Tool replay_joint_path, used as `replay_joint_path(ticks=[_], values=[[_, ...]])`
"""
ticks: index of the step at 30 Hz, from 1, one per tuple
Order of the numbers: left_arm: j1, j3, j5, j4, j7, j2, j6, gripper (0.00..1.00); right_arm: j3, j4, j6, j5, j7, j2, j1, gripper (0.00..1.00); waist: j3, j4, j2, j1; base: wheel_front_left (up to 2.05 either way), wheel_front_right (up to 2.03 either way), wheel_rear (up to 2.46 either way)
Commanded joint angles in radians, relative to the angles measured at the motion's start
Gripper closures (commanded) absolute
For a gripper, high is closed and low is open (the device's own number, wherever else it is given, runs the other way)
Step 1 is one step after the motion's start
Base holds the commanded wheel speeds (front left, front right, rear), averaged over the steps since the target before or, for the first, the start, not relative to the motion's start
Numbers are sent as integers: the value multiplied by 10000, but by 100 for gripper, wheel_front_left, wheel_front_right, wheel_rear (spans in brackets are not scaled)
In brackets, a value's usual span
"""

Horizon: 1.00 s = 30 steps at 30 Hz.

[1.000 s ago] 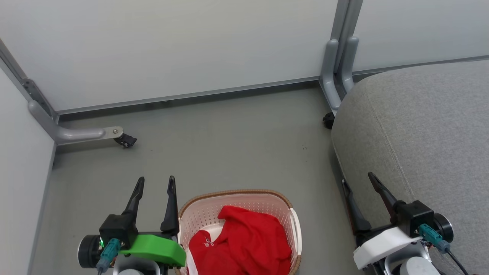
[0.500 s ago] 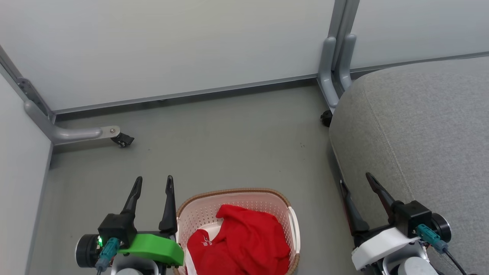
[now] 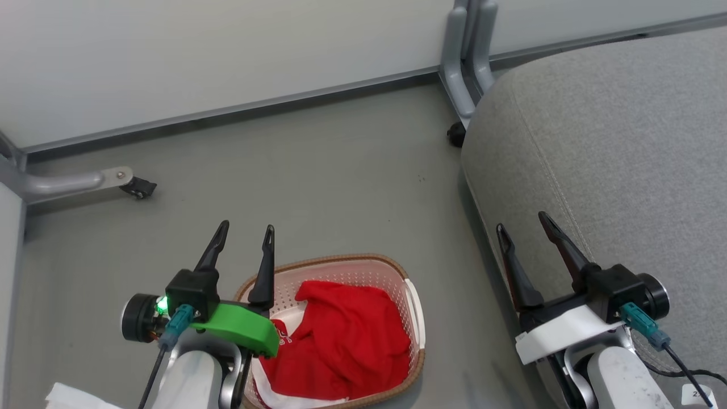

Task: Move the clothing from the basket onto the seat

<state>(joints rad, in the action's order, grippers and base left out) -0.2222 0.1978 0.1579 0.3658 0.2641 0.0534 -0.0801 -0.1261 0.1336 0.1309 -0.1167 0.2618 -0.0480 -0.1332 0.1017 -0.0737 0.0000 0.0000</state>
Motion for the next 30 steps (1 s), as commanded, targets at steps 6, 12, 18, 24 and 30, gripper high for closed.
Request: replay_joint_path(ticks=[6,12,18,24,30], values=[[-1116,296,-343,852,7,235,-261,0,-82,-433,-3,-170,49,-39,-608,0,1685,-1350,0,0,0,0,0],[-2153,882,-701,1770,7,487,-422,0,-95,-897,-3,-285,49,-31,-1191,0,2841,-1915,0,0,0,0,0],[-3296,1658,-873,2732,6,782,-498,0,-91,-1257,-3,-445,49,-31,-1770,0,4078,-2209,0,0,0,0,0],[-4427,2671,-832,3775,9,1130,-510,0,-236,-1524,-3,-535,49,-31,-2306,0,5152,-2367,0,0,0,0,0],[-5379,3857,-646,4751,7,1478,-513,0,-314,-1703,-3,-570,49,-30,-2670,0,5964,-2476,0,0,0,0,0]])
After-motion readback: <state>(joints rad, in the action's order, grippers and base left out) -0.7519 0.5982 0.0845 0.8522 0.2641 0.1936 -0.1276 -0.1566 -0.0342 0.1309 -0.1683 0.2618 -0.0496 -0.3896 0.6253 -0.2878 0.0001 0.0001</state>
